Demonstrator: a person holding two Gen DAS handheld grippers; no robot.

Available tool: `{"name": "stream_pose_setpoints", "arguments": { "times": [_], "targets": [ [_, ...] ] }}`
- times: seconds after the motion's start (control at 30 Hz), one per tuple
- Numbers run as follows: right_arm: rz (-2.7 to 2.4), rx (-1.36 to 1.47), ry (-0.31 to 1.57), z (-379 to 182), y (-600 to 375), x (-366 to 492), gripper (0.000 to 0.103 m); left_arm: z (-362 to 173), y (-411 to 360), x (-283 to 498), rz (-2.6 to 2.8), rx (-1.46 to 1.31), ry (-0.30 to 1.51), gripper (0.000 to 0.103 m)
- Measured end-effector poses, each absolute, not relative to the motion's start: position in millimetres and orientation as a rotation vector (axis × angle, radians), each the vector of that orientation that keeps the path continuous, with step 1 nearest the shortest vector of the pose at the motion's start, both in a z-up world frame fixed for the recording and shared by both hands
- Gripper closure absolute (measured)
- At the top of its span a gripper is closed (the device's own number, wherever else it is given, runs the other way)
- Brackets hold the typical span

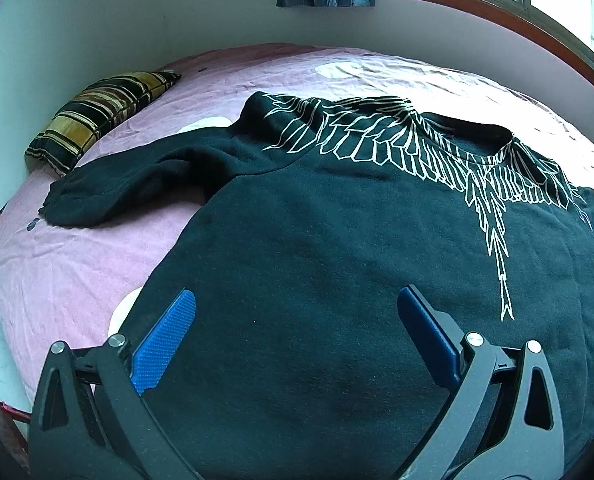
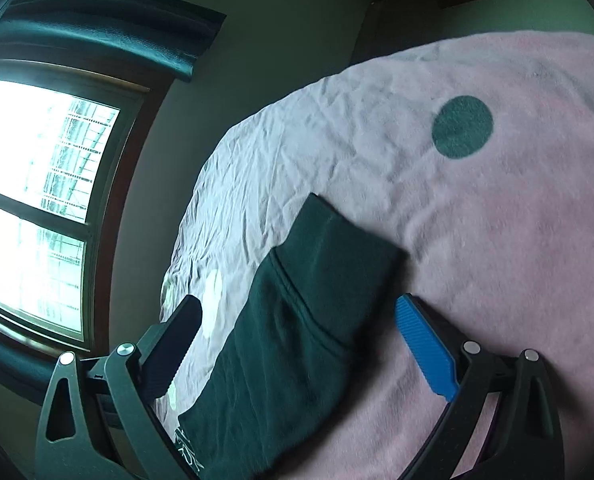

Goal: Fold small clothes
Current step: 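Grasp the sweatshirt sleeve cuff with the right gripper and lift it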

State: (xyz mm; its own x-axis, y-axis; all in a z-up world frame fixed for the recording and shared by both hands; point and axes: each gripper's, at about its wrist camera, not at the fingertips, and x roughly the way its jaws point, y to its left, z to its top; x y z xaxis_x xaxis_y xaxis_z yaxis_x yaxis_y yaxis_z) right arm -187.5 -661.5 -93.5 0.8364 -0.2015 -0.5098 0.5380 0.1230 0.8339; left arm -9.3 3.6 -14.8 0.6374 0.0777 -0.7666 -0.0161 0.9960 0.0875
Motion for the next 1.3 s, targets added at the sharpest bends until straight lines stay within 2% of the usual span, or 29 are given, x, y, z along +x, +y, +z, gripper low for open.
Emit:
{"name": "stream_pose_setpoints", "arguments": {
  "times": [0.03,0.1,0.13,0.17,0.23,0.3,0.37,0.5,0.6,0.8,0.9,1.03,1.13,1.3],
  "targets": [
    [-0.56,1.342,0.304,-93,-661,-186,0.009,-15,4,-9,0.053,0.075,0.878,0.002],
    [-0.586,1.31,0.328,-93,-660,-186,0.03,-15,4,-9,0.054,0.074,0.878,0.002],
    [-0.601,1.299,0.34,-94,-657,-188,0.036,-15,3,-9,0.054,0.073,0.879,0.002],
    [-0.617,1.297,0.344,-97,-655,-191,0.048,-15,3,-8,0.054,0.071,0.878,0.002],
    [-0.623,1.312,0.331,-103,-656,-197,0.06,-14,4,-7,0.055,0.07,0.874,0.002],
    [-0.615,1.32,0.339,-109,-658,-200,0.088,-14,4,-7,0.052,0.07,0.872,0.002],
    [-0.586,1.354,0.327,-115,-662,-207,0.096,-14,5,-6,0.049,0.063,0.879,0.002],
    [-0.552,1.41,0.179,-110,-664,-244,0.099,-13,11,-7,0.047,0.048,0.893,0.002],
    [-0.556,1.371,0.153,-95,-656,-252,0.099,-12,16,-10,0.056,0.062,0.877,0.002],
    [-0.41,1.211,0.085,-14,-605,-235,0.099,-9,31,-8,0.036,0.053,0.888,0.002],
    [-0.274,1.022,0.078,58,-546,-207,0.099,1,38,-11,0.014,0.022,0.875,0.002],
    [-0.078,0.832,0.096,124,-457,-164,0.099,13,47,-18,0.014,0.02,0.832,0.002],
    [0.077,0.718,0.134,155,-384,-131,0.099,13,60,-22,0.035,0.016,0.827,0.002],
    [0.288,0.586,0.228,170,-271,-83,0.099,-2,87,-31,0.096,0.006,0.863,0.002]
  ]
}}
